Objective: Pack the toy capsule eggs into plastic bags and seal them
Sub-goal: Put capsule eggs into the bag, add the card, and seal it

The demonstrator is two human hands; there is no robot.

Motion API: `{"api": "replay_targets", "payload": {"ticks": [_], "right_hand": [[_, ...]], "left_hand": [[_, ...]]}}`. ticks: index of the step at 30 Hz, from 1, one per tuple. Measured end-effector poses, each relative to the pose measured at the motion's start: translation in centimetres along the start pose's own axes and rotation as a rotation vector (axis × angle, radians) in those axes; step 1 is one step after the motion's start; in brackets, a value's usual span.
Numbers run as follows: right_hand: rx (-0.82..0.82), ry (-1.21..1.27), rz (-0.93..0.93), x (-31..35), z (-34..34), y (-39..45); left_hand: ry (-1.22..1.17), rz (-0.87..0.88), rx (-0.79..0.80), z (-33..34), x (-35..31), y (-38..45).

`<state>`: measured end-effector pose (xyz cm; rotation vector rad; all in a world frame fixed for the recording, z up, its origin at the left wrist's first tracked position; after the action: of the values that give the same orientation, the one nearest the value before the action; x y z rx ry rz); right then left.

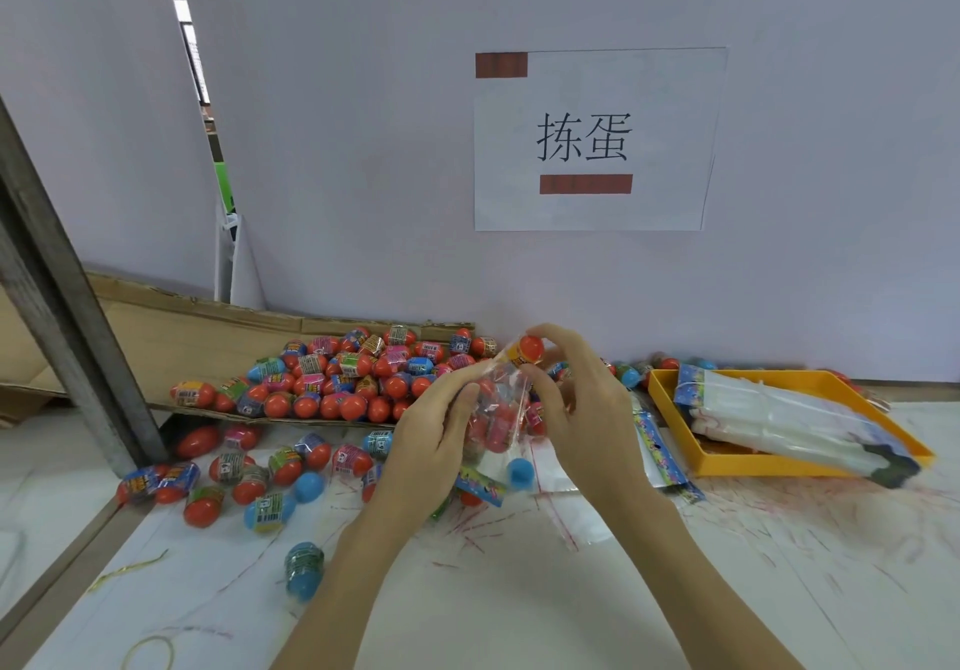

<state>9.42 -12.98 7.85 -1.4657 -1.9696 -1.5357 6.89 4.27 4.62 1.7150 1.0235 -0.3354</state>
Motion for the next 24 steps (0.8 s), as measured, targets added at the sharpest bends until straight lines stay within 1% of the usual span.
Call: {"api": "replay_targets", "payload": {"ticks": [3, 6, 9, 13, 15, 18, 21, 24], "right_hand": [[0.056, 0.106, 0.072, -0.5, 0.1, 0.5], [0.111, 0.158, 0.104, -1.0, 0.1, 0.9], [0.182, 0.138, 0.089, -1.1, 0.3, 0.9], [0.225, 0.128, 0.06, -0.7, 0.8, 0.7], [0.247, 0.126, 0.024, -0.5, 0.9, 0.6], [0.25, 0.055, -0.024, -0.2, 0.9, 0.4], [0.328, 0.013, -0.028, 0.0, 1.2, 0.1], [0.388, -0.078, -0.039, -0.1, 1.9, -0.1]], "left_hand": [[0.028, 0.017, -0.026, -0.1, 0.0, 0.0], [0.048, 0.052, -0.015, -0.1, -0.2, 0.0], [0.056, 0.05, 0.006, 0.0, -0.3, 0.0], [0.047, 0.027, -0.018, -0.1, -0.1, -0.1], [0.01, -0.008, -0.041, -0.2, 0.1, -0.1], [-0.092, -0.089, -0.103, -0.4, 0.7, -0.1], [-0.241, -0.187, -0.175, -0.7, 1.5, -0.1], [-0.306, -0.237, -0.202, -1.0, 1.9, -0.2]]}}
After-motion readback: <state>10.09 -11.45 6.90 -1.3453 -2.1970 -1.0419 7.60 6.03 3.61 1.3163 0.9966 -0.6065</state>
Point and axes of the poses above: each hand's wrist, its own y-axis towards the middle knuckle, its own z-axis out of the palm, x = y × z, the point moved 7 cm from there along y, towards the middle knuckle, and after that the axes turned 14 degrees about z, right-handed, at the moved point
